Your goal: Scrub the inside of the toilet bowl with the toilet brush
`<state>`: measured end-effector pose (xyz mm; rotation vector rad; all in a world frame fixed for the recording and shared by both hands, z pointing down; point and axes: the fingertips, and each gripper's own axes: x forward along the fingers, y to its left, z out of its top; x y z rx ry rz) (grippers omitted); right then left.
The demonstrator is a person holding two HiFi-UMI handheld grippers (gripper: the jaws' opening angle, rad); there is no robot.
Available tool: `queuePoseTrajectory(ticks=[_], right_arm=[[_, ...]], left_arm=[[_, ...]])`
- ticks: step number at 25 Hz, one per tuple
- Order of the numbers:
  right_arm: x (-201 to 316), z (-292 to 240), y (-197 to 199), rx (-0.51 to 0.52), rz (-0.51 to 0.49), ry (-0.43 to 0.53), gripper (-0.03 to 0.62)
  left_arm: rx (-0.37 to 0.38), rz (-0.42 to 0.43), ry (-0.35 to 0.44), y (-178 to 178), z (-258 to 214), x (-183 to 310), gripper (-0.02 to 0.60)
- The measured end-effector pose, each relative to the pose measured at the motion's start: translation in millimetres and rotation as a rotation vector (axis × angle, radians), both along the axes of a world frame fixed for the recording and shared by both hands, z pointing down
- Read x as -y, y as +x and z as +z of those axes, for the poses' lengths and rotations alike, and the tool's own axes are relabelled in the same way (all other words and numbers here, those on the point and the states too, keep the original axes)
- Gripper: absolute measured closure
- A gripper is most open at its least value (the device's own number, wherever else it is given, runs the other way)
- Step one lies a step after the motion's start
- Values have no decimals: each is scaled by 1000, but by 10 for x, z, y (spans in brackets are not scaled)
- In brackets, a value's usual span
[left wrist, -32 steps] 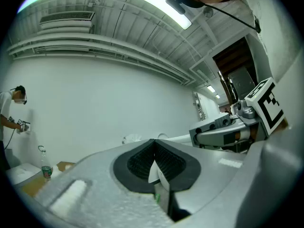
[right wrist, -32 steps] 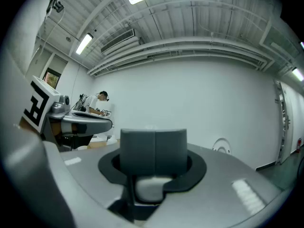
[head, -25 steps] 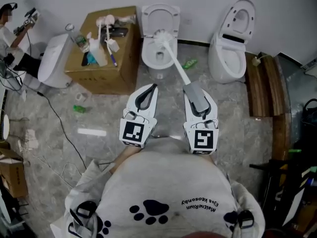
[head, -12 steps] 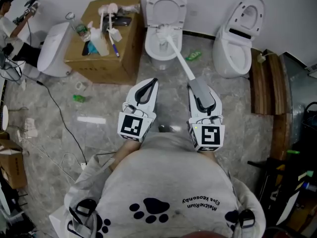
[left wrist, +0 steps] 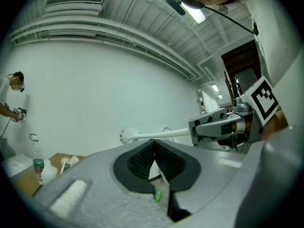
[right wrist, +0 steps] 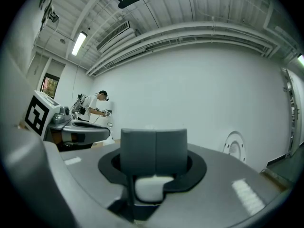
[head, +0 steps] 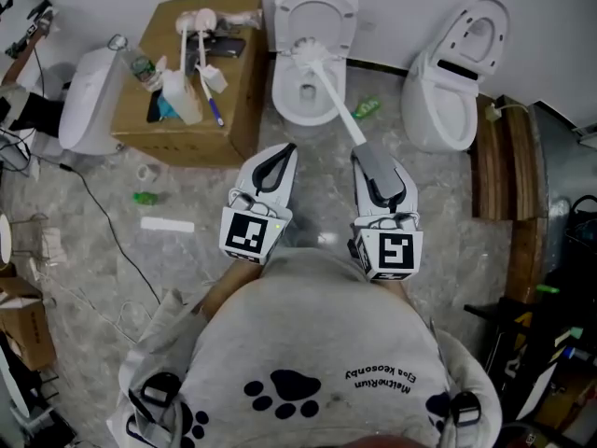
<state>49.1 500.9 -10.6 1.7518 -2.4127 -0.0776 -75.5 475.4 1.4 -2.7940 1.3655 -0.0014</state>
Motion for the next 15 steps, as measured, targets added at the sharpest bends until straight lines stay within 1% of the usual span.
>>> queuePoseTrajectory(ticks=[4, 8, 11, 15], right_arm=[[449, -30, -99, -8, 36, 7, 439], [795, -38, -190, -13, 85, 5, 439], [967, 4, -250, -12, 114, 2, 439], [1098, 59, -304, -9, 164, -12, 439]], left_arm=[[-2, 37, 32, -108, -72, 475, 583], [-15, 94, 25, -158, -40, 878, 583], [-11, 139, 29, -182, -24, 1101, 583], [-21, 176, 13, -256, -6, 1294, 583]])
